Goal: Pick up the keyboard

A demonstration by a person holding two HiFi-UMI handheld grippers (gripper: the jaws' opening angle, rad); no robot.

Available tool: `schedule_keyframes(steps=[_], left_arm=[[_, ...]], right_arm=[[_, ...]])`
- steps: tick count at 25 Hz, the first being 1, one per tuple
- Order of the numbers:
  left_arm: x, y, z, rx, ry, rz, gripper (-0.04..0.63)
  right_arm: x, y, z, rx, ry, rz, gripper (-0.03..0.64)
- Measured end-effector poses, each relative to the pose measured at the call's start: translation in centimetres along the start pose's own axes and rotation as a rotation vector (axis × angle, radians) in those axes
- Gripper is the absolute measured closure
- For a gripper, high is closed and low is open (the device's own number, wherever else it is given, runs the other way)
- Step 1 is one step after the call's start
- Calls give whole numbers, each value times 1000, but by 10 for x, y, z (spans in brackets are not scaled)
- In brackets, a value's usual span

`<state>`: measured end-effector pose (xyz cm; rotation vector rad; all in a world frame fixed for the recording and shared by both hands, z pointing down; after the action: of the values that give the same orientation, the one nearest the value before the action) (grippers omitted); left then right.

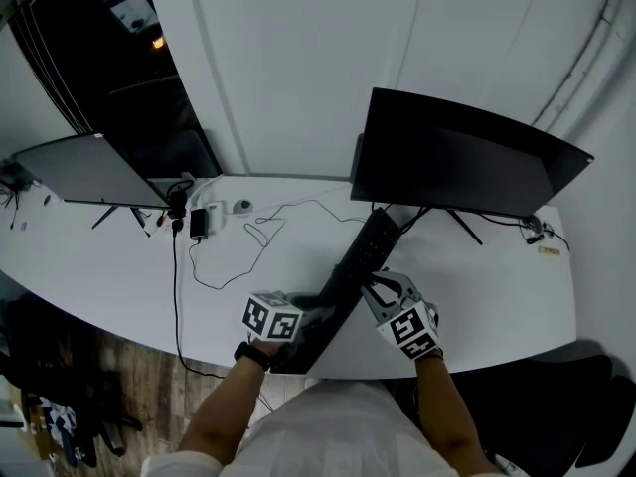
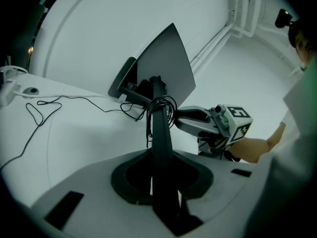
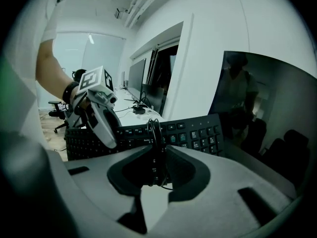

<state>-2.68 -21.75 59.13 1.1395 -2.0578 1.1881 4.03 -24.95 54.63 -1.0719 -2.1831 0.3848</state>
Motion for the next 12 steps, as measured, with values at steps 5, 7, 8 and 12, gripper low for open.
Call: schedule_keyframes(steps=[5,7,8,12], left_arm=[[0,6,3,-38,6,18,520],[0,9,5,-57,6,32,520],[0,11,7,-69,6,39,520],[-1,22,15,-136,4,68,520]], right_arm=[[-4,8,3,-49,-82,-21,529],[-7,12,3,-64,-114,-33,528],[-8,14,3,-72,-132,-40,528],[-13,23,-1,-90,-188,-71,529]])
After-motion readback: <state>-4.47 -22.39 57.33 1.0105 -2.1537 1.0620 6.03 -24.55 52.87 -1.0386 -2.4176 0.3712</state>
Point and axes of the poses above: the fingertips, and each gripper's own axes: y backward along the fingers, x to its left, z out of its top, the point moved 1 cm from there along y, backward along the fingers, and after that the axes turned 15 degrees about y, right-handed, at the moved point
